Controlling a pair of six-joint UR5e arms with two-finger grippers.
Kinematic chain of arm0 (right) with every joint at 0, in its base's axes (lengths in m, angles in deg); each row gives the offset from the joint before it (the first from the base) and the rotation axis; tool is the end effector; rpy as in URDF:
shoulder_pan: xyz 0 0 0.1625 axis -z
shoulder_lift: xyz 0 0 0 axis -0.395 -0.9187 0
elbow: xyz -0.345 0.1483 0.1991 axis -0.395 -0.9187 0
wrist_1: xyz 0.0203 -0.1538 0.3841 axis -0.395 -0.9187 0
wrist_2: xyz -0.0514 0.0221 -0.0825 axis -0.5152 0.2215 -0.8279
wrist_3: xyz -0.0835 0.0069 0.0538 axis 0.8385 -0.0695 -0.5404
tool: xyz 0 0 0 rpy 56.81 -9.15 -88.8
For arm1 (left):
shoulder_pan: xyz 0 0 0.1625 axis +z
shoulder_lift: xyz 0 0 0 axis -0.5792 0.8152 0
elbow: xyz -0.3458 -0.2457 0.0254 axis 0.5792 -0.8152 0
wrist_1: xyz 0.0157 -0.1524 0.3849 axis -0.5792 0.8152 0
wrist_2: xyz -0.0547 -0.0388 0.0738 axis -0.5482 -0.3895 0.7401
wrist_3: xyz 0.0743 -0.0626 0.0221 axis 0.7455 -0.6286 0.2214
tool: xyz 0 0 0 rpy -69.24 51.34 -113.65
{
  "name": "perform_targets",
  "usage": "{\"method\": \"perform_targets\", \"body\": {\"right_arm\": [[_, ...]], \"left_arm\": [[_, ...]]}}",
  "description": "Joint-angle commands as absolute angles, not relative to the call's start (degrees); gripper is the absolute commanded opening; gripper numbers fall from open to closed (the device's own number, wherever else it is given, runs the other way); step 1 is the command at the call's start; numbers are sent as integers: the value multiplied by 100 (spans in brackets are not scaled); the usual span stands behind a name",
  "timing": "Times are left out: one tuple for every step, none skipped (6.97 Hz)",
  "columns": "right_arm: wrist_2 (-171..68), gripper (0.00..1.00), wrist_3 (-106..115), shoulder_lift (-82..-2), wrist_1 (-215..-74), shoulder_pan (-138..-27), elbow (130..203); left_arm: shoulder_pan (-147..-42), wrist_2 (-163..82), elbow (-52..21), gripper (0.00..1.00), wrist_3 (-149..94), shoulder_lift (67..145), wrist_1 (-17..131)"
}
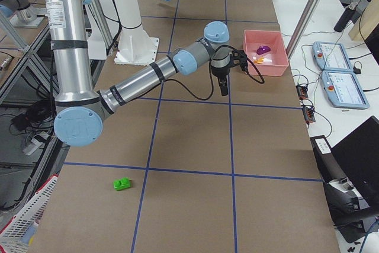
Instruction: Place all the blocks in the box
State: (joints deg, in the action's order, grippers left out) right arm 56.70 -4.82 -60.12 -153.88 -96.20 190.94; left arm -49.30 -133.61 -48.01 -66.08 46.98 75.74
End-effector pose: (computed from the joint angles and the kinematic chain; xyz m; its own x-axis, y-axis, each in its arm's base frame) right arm -0.0765 -0.4801 0.4053 0.6605 -0.1535 0.7350 -0.0475 0.9684 0.2449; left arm 0.2241 -0.1505 0.5407 0.5929 0.4112 -0.6924 -0.4764 0.8723 0.1101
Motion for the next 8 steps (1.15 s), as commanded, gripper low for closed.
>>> {"method": "perform_targets", "body": {"right_arm": [[5690,100,616,-6783,-15388,-10050,19091],[5681,99,1143,-7048,-15388,-10156,19021],[5664,99,1314,-7198,-15379,-10253,18846],[5664,100,1455,-7452,-15362,-10272,18827],[5612,100,1517,-7829,-15353,-10272,18827],[5533,100,1692,-8154,-15335,-10272,18784],[5401,100,1728,-8401,-15327,-10263,18679],[5383,100,2033,-8700,-15309,-10246,18652]], "left_arm": [[-5129,-13879,-5211,0,-6760,4807,7573],[-5852,-14485,-5178,0,-6760,5165,7547],[-6512,-14830,-5012,0,-6760,5908,7469],[-6780,-14851,-4689,0,-6768,6664,7337],[-7061,-14860,-4520,0,-6768,7420,6805],[-7359,-14903,-4510,0,-6768,8184,6034],[-7702,-15034,-4501,0,-6760,8819,5417],[-7914,-15218,-4466,0,-6751,9147,5133]]}}
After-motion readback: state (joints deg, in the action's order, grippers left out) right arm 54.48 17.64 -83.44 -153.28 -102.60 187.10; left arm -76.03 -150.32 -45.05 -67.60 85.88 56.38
